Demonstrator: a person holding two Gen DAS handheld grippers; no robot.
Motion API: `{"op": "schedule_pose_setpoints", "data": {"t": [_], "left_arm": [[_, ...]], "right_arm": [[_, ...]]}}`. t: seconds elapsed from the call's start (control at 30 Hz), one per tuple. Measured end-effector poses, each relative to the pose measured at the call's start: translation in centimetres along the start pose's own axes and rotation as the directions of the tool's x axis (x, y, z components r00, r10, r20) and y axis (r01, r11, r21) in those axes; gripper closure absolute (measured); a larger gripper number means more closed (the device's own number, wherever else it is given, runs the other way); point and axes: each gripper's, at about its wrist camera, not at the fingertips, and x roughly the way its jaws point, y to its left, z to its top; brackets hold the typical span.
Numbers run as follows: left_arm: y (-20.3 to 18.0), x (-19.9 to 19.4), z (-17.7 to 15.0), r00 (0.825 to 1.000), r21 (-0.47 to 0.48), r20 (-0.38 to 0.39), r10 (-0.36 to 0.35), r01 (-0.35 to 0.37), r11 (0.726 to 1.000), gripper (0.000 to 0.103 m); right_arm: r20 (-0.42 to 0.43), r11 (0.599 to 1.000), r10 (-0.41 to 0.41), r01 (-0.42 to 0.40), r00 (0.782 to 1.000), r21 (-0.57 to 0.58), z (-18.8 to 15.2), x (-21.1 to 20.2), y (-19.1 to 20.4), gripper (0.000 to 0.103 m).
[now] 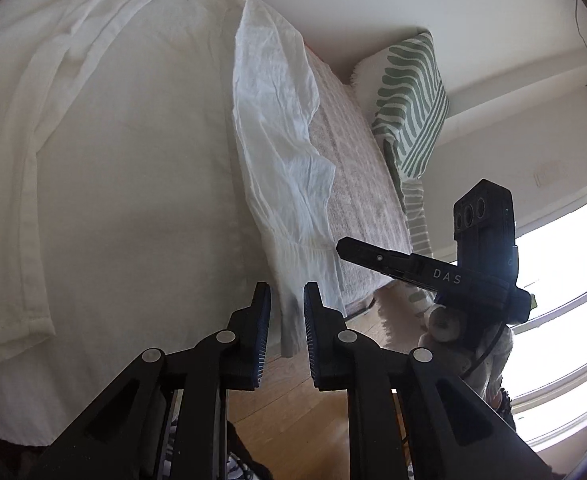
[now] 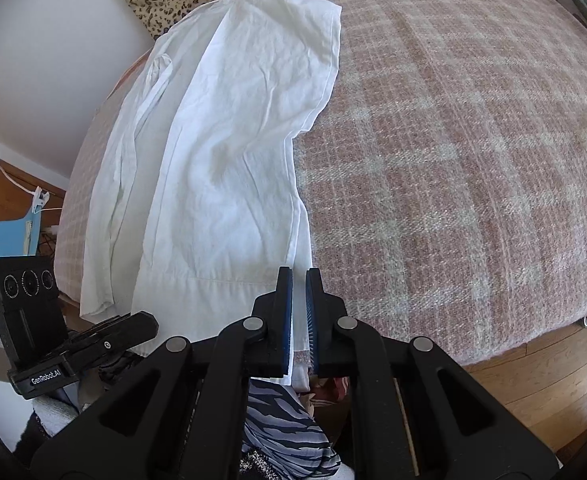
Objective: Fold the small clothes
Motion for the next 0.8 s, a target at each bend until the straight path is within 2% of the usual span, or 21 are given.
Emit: {"op": "schedule_pose_setpoints", "data": {"t": [0.03,0.1,0.13,0.17,0.27,0.3,0.33,0.43,0.53,0.67,0.73,0.8], "left_arm": [[-0.3,-0.2,-0.3,0.999,0.044,0.008,0.053,-0.053,0.998,0.09],[-1.7,-1.1,-1.0,0.985,0.169,0.077,0.154,-0.166,0.972,0.09],[-2.6,-1.6,-1.3,0.977,0.212,0.116,0.178,-0.2,0.957,0.085],[-3.5,-1.9,-1.5,0.973,0.247,0.143,0.183,-0.214,0.945,0.078],[-6.6,-1.4,-2.0,0.965,0.362,0.182,0.192,-0.247,0.899,0.054],[-7.5,-0.8,-2.2,0.965,0.4,0.181,0.188,-0.247,0.883,0.053],[-8.3,0.0,-2.4,0.966,0.428,0.175,0.192,-0.25,0.868,0.052],[-9.7,2.8,-2.7,0.969,0.47,0.141,0.205,-0.248,0.847,0.052],[-10.6,5.8,-2.7,0.963,0.489,0.122,0.24,-0.269,0.83,0.052],[-11.0,8.2,-2.9,0.936,0.52,0.146,0.32,-0.348,0.78,0.052],[-10.6,9.1,-2.7,0.927,0.507,0.134,0.349,-0.367,0.78,0.052],[-10.5,9.2,-2.6,0.928,0.501,0.147,0.343,-0.369,0.783,0.052]], "right_arm": [[0.006,1.0,-0.006,0.006,1.0,-0.002,-0.2,-0.3,-0.1,0.095],[0.015,1.0,0.004,-0.004,1.0,0.008,-0.2,-0.7,-0.6,0.095],[0.024,1.0,0.01,-0.01,1.0,0.015,-0.1,-1.0,-1.1,0.095],[0.037,1.0,0.02,-0.021,0.999,0.021,0.1,-1.4,-1.5,0.094],[0.082,0.997,0.052,-0.056,0.995,0.049,0.7,-2.8,-3.0,0.073],[0.103,0.996,0.066,-0.072,0.993,0.055,0.9,-3.3,-3.4,0.066],[0.121,0.995,0.075,-0.082,0.99,0.056,1.0,-3.8,-3.9,0.064],[0.169,0.994,0.085,-0.096,0.982,0.061,1.6,-5.2,-5.2,0.063],[0.202,0.99,0.092,-0.112,0.975,0.087,2.0,-6.4,-6.8,0.06],[0.227,0.987,0.08,-0.108,0.971,0.117,2.6,-7.5,-8.5,0.06],[0.234,0.985,0.082,-0.115,0.969,0.127,2.8,-7.9,-9.3,0.06],[0.242,0.984,0.087,-0.121,0.966,0.131,3.3,-8.0,-9.7,0.06]]}}
